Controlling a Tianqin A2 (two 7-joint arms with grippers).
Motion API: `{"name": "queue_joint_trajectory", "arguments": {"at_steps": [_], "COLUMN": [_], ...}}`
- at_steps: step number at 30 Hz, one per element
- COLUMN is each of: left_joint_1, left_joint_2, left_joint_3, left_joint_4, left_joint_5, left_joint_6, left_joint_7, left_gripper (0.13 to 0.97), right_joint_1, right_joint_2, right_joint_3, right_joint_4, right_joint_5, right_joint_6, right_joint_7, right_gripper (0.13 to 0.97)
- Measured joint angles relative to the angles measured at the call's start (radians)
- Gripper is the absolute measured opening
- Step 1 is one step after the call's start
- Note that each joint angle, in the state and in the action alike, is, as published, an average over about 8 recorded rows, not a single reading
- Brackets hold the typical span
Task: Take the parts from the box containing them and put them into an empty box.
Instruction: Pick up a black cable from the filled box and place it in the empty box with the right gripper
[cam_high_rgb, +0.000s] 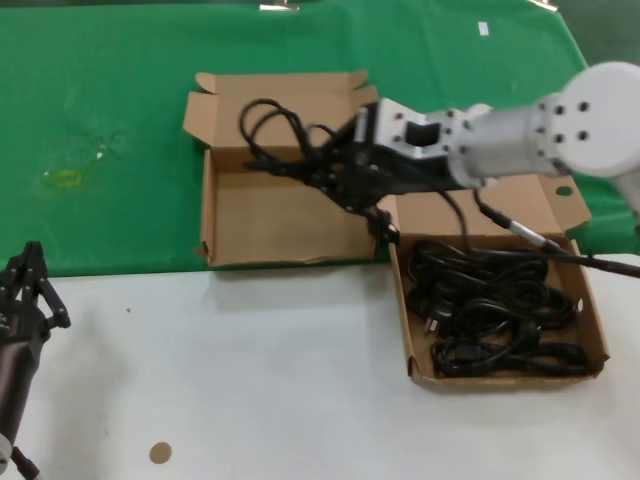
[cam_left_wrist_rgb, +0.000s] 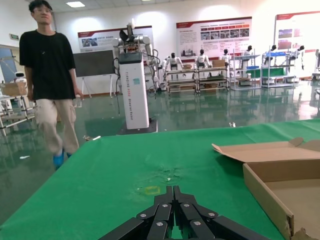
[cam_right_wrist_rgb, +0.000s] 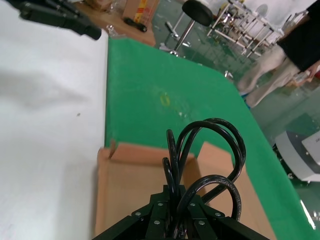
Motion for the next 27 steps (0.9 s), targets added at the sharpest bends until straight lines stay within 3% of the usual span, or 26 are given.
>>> {"name": "queue_joint_trajectory", "arguments": {"at_steps": [14, 27], "left_joint_1": [0.0, 0.0], "left_joint_2": [0.0, 0.0], "left_joint_3": [0.0, 0.0], "left_joint_4": [0.0, 0.0], "left_joint_5": [0.0, 0.0], "left_joint_6": [0.0, 0.0], "left_joint_7": [0.0, 0.0], "left_gripper": [0.152, 0.152], "right_joint_1": [0.065, 0.113], "right_joint_2": [-0.159, -0.211], "right_joint_3": [-0.03, -0.032], "right_joint_4": [-0.197, -0.389], "right_joint_5": [-0.058, -0.045], "right_joint_6": [0.105, 0.16], "right_joint_7": [-0.043, -0.163], "right_gripper": [0.174, 0.174]}}
